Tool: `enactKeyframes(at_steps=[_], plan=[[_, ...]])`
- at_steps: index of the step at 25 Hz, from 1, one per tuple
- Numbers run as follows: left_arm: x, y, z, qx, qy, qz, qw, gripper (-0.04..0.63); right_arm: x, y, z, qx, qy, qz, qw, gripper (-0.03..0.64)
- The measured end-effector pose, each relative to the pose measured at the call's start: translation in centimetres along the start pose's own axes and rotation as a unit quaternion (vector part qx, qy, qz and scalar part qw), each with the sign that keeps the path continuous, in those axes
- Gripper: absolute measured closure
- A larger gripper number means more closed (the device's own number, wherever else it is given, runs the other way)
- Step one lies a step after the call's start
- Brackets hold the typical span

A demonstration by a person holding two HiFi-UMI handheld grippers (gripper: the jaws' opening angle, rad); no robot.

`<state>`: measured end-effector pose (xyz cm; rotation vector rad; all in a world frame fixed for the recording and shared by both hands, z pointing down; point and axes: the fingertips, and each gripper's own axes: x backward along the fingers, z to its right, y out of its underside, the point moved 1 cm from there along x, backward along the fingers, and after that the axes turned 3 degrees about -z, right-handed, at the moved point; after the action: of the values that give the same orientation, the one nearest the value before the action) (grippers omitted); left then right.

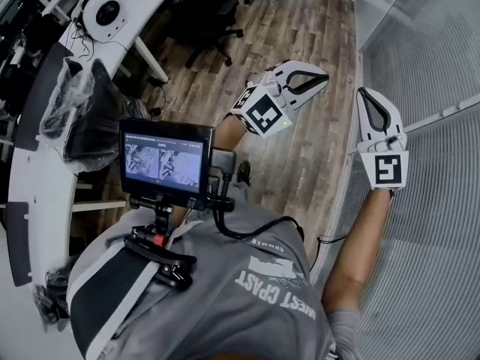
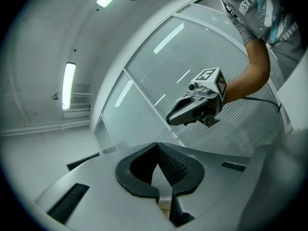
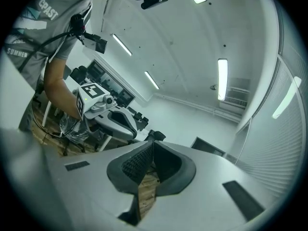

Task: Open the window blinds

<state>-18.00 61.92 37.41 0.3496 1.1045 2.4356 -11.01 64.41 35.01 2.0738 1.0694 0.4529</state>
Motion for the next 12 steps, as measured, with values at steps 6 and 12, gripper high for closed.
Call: enactKeyframes(at_steps=[6,12], plan=[[-7.4,6.8,-10.5,0.009,0.011,0.02,0.9997,0.591,-11.1,3.7,8.2,0.002,0.018,-0.016,1.0,0.615],[-11.1,11.4,-17.1,0.018,0.02,0.027,0.9993,0.591,-18.1,5.2,12.2,0.0,0.027,-0.014,1.0,0.615]])
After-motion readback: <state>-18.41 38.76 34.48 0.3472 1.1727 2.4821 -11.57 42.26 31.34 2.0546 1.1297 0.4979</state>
